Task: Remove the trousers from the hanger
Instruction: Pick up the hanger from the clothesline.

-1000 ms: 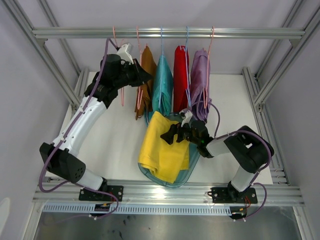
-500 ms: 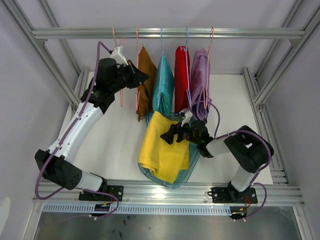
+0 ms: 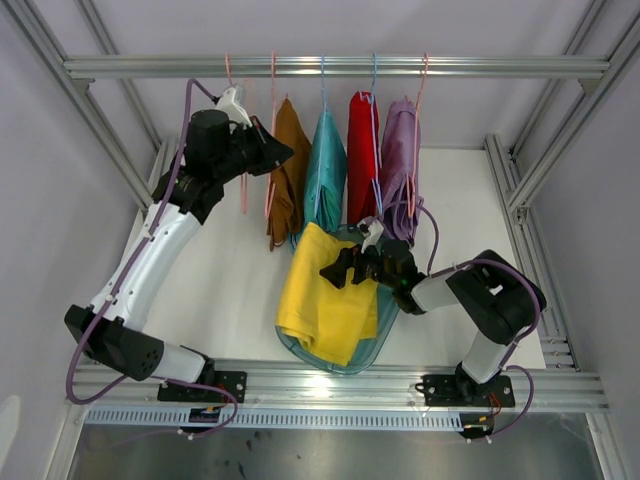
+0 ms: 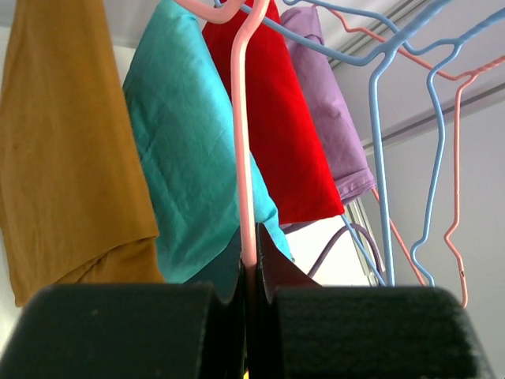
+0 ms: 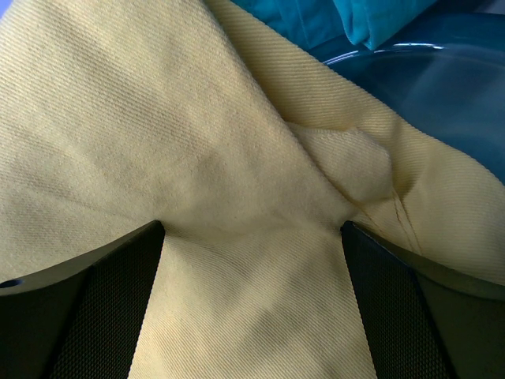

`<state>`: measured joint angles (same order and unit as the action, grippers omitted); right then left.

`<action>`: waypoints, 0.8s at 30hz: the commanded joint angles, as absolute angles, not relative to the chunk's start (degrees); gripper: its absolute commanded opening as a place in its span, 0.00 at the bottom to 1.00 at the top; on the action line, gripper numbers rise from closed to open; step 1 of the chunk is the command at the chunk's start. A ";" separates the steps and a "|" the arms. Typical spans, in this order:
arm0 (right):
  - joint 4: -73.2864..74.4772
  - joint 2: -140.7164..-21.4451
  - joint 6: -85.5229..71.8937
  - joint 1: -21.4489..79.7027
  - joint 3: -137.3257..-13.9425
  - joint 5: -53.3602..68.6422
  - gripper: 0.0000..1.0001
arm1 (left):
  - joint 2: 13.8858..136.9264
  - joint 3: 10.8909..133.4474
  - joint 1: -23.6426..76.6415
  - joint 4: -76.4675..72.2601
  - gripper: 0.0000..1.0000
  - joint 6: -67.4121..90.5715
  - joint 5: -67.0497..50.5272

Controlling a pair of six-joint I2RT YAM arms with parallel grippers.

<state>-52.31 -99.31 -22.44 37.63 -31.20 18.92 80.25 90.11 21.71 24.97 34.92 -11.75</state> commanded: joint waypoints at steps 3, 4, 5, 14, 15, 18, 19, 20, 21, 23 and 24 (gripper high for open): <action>-42.54 -103.27 -22.85 37.79 -30.85 19.51 1.00 | 79.28 97.29 22.85 16.43 0.00 31.29 -14.06; -42.45 -103.36 -22.76 37.71 -30.94 19.60 0.99 | 79.19 97.38 22.85 16.35 0.00 31.29 -14.06; -42.36 -103.45 -22.76 37.62 -31.11 19.60 1.00 | 79.02 97.47 22.85 16.26 0.01 31.29 -14.24; -42.54 -104.15 -22.85 37.62 -31.38 20.39 0.99 | 76.82 98.61 22.85 16.79 0.01 29.62 -12.48; -42.45 -104.15 -22.85 37.70 -31.46 20.39 1.00 | 76.64 98.79 22.85 16.44 0.01 29.53 -12.48; -42.45 -104.24 -22.94 37.71 -31.55 20.39 1.00 | 77.25 100.80 22.76 17.48 0.00 29.27 -12.48; -42.45 -104.41 -23.03 37.62 -31.64 20.39 0.99 | 77.69 101.33 22.85 17.84 0.00 29.27 -12.57; -42.45 -104.59 -22.94 37.70 -31.64 20.56 1.00 | 78.13 102.21 22.85 18.02 0.00 29.35 -12.66; -42.45 -104.59 -22.94 37.62 -31.64 20.57 1.00 | 78.31 102.56 22.85 18.19 0.01 29.36 -12.57; -42.36 -104.50 -22.85 37.62 -31.64 20.57 0.99 | 78.22 103.09 22.76 18.46 0.00 29.36 -12.48; -42.28 -104.41 -22.94 37.70 -31.73 20.57 1.00 | 77.96 103.01 22.76 18.54 0.00 29.36 -12.39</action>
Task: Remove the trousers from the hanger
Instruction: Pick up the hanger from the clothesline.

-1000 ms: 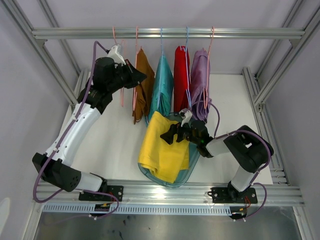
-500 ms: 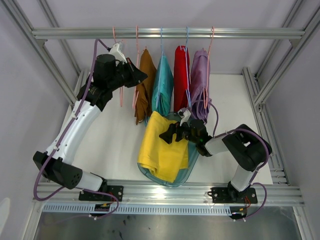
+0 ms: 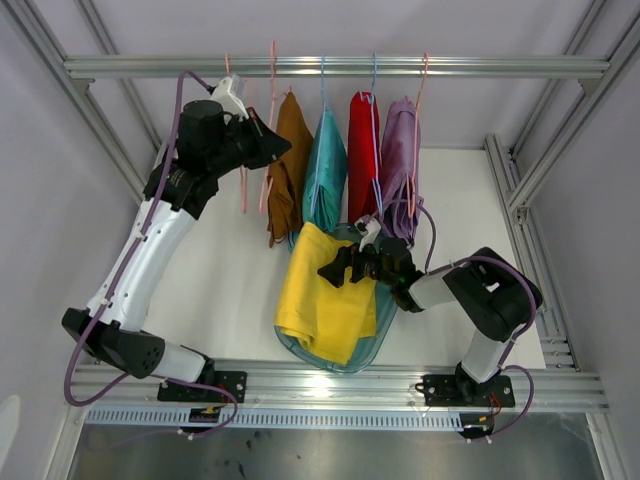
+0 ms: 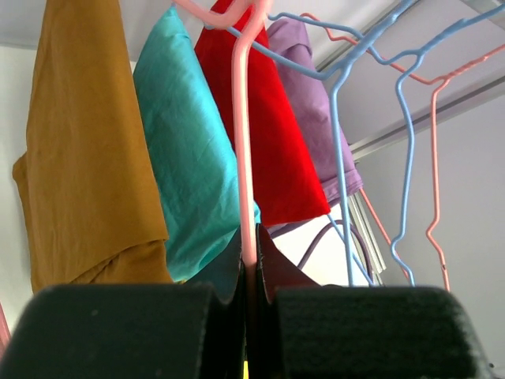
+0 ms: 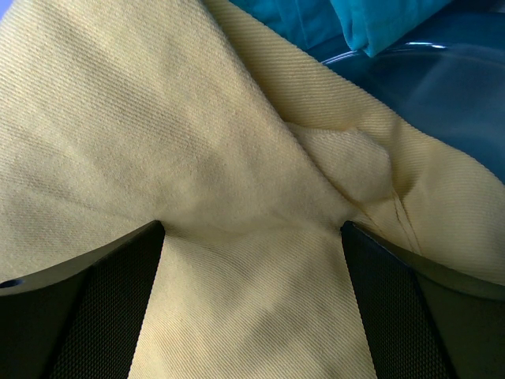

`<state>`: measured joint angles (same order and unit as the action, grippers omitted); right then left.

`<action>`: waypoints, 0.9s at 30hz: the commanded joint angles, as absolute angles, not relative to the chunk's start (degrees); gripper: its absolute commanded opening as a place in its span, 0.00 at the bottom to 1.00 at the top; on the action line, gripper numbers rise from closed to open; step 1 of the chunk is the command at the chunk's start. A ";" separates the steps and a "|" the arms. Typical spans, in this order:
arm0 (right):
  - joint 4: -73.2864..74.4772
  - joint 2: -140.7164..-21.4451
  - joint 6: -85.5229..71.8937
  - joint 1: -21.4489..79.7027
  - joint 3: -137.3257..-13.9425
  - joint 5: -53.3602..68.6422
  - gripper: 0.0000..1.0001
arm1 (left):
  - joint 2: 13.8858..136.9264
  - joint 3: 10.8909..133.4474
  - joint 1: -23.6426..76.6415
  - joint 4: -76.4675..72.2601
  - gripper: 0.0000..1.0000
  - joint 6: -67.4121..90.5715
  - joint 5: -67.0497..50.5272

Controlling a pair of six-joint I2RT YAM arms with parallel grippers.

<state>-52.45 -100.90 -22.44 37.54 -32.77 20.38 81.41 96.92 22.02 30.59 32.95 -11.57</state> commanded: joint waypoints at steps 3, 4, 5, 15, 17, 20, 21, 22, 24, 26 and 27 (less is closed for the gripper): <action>-42.28 -104.59 -22.85 37.70 -31.73 20.57 0.99 | 77.70 103.18 22.85 18.81 0.00 29.09 -12.30; -42.28 -104.68 -22.94 37.62 -31.73 20.65 0.99 | 77.52 103.18 22.76 19.07 0.00 29.00 -12.39; -42.36 -104.76 -22.94 37.62 -31.82 20.65 0.99 | 77.35 103.18 22.85 19.25 0.01 28.92 -12.31; -42.01 -104.33 -23.11 37.79 -31.55 20.48 1.00 | 71.65 98.63 22.85 20.22 0.00 26.55 -10.55; -41.66 -104.15 -23.03 37.79 -31.73 20.30 0.99 | 70.33 96.34 22.85 19.95 0.01 26.19 -10.46; -40.70 -103.45 -23.03 38.06 -31.73 19.78 1.00 | 67.78 92.91 22.85 20.13 0.00 25.40 -11.16; -40.43 -103.19 -23.03 38.14 -31.73 19.43 0.99 | 66.89 92.03 22.85 20.21 0.00 25.49 -11.08; -40.17 -102.84 -23.11 38.23 -31.73 19.25 0.99 | 66.10 89.24 22.85 19.87 0.00 25.40 -10.81; -39.38 -102.31 -23.12 38.50 -31.81 18.64 1.00 | 63.99 87.72 22.85 20.21 0.00 25.31 -10.64; -38.50 -101.17 -23.03 38.85 -31.99 17.93 0.99 | 61.54 84.03 22.85 20.30 0.00 25.31 -10.11; -37.71 -100.73 -23.03 39.28 -31.99 17.15 0.99 | 60.74 82.02 22.85 20.13 0.00 25.23 -10.02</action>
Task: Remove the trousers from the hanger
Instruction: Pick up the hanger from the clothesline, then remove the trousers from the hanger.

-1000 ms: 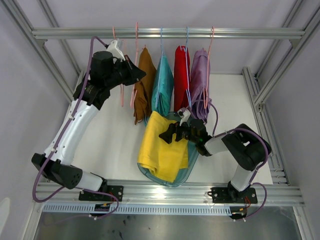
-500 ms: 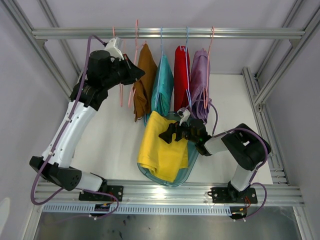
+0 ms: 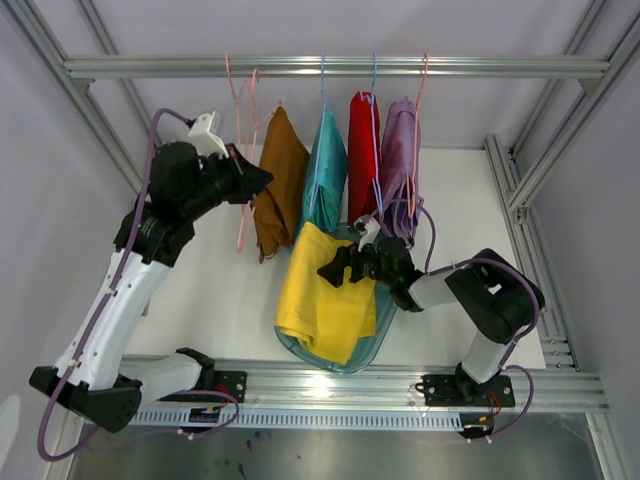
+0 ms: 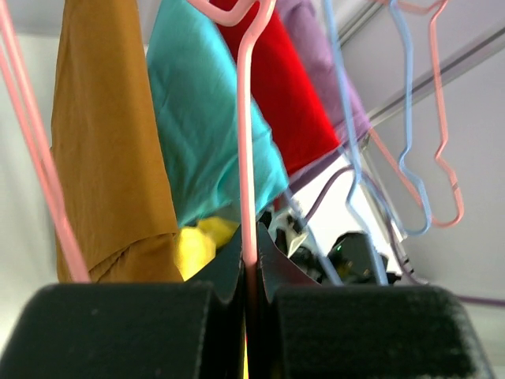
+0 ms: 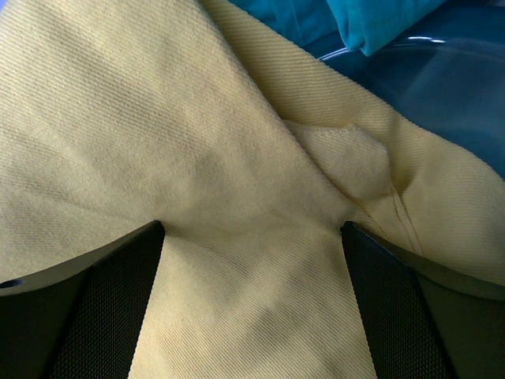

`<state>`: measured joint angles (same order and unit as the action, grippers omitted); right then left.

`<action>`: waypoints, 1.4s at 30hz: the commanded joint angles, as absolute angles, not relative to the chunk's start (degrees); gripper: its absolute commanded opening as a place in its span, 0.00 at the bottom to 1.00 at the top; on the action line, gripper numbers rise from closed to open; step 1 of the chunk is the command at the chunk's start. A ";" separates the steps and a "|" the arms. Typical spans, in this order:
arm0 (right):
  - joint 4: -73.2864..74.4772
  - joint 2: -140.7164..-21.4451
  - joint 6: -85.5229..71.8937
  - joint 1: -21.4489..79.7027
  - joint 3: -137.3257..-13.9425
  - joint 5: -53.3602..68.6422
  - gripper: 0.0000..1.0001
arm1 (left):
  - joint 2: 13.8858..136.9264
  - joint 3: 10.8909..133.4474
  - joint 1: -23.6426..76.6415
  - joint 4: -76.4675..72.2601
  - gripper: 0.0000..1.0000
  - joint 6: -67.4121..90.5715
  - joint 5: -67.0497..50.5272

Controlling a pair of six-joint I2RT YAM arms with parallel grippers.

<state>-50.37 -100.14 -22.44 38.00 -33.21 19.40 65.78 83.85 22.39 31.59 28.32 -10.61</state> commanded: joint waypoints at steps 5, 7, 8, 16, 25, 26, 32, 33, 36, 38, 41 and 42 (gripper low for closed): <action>-34.02 -96.25 -22.85 40.78 -31.91 13.63 0.99 | 56.69 75.95 22.85 20.74 0.00 24.52 -8.44; -31.56 -93.88 -22.41 41.83 -32.17 11.70 1.00 | 55.03 74.80 22.85 20.92 0.00 23.91 -7.82; -30.33 -92.91 -22.24 42.27 -32.34 10.73 1.00 | 54.67 73.66 22.85 21.00 0.00 23.65 -7.39; -13.90 -82.10 -21.01 49.56 -37.17 -3.58 1.00 | 51.68 64.79 22.85 19.17 0.00 23.12 -7.73; -7.38 -71.19 -20.39 62.48 -43.50 -18.54 1.00 | 52.47 59.76 22.76 17.49 0.01 23.55 -10.72; -7.73 -71.45 -20.04 63.19 -44.11 -18.98 0.99 | 52.64 59.77 22.76 17.49 0.01 23.64 -10.98; -11.59 -77.86 -15.74 66.35 -49.83 -21.00 1.00 | 52.64 59.33 22.68 17.31 0.00 24.26 -11.77; -12.47 -78.92 -14.17 66.79 -50.36 -21.44 1.00 | 52.82 59.41 22.68 17.40 0.00 24.34 -11.86; -15.89 -82.43 -11.79 68.11 -52.38 -23.55 0.99 | 53.35 59.33 21.98 17.23 0.01 24.70 -12.83; -17.13 -85.16 -9.41 68.64 -54.31 -24.60 1.00 | 53.79 59.33 21.53 17.14 0.01 25.13 -13.36; -18.89 -87.62 -6.25 69.34 -56.86 -25.84 0.99 | 54.31 58.98 20.57 16.70 0.00 25.66 -14.59; -19.33 -87.89 -5.54 69.43 -57.47 -25.93 0.99 | 54.49 58.97 20.22 16.70 0.00 25.93 -15.11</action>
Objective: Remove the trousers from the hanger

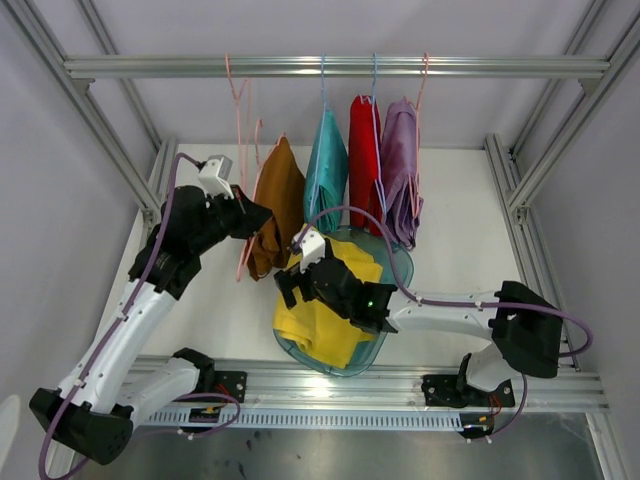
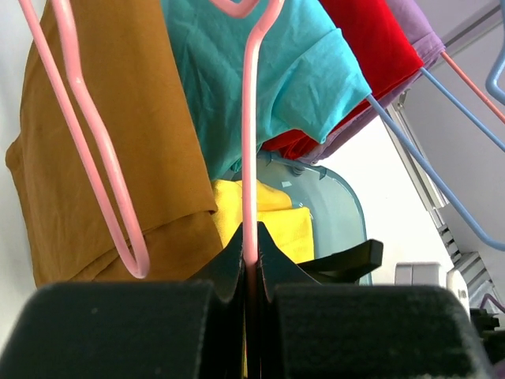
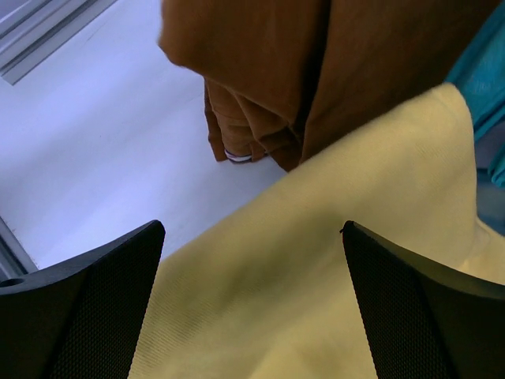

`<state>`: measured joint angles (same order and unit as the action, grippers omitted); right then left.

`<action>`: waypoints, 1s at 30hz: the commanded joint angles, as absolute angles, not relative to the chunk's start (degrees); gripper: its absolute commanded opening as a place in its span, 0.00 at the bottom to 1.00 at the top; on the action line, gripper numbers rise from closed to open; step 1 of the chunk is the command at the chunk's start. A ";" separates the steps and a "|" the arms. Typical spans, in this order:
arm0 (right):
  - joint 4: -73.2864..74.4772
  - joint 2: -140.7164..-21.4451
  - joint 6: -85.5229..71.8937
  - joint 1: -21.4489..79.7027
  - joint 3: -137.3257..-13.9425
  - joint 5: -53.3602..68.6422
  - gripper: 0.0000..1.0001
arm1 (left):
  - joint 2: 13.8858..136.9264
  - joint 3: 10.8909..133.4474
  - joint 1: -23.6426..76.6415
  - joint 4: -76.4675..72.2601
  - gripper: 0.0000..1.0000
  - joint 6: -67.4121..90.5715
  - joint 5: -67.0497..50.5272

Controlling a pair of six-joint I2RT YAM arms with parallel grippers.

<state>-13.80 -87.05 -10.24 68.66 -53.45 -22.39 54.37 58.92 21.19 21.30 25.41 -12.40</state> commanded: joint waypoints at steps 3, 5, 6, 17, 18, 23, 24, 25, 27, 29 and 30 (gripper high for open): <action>-19.86 -87.98 -3.17 70.31 -59.50 -26.28 0.99 | 54.75 58.97 19.52 16.44 0.00 26.10 -15.82; -19.69 -87.89 -2.03 70.75 -61.07 -26.63 0.99 | 55.02 58.89 19.16 16.44 0.00 26.37 -16.26; -19.60 -87.80 -1.76 70.84 -61.43 -26.63 1.00 | 55.11 58.97 18.90 16.35 0.00 26.37 -16.43; -22.41 -90.87 3.16 70.49 -66.88 -32.16 1.00 | 55.11 58.88 18.37 16.08 0.01 26.46 -16.88; -22.85 -91.31 3.77 70.31 -67.15 -32.34 0.99 | 55.11 58.71 18.37 16.08 0.01 26.46 -16.96; -24.61 -93.69 4.04 68.38 -68.99 -30.59 0.99 | 55.28 58.80 18.37 16.00 0.00 26.63 -17.40; -24.61 -94.04 4.04 68.12 -69.17 -30.59 0.99 | 55.28 58.80 18.28 16.00 0.00 26.63 -17.40; -25.04 -94.65 4.04 67.85 -69.43 -30.59 0.99 | 55.28 58.80 18.28 16.00 0.01 26.63 -17.49; -25.75 -95.27 4.04 67.06 -69.35 -30.32 1.00 | 55.28 58.71 18.28 16.00 0.01 26.72 -17.66; -26.89 -96.15 3.78 66.27 -69.17 -29.62 1.00 | 55.37 58.71 18.28 15.91 0.01 26.81 -17.93; -27.16 -96.41 3.69 65.92 -69.08 -29.18 1.00 | 55.37 58.71 18.28 16.00 0.01 26.81 -18.02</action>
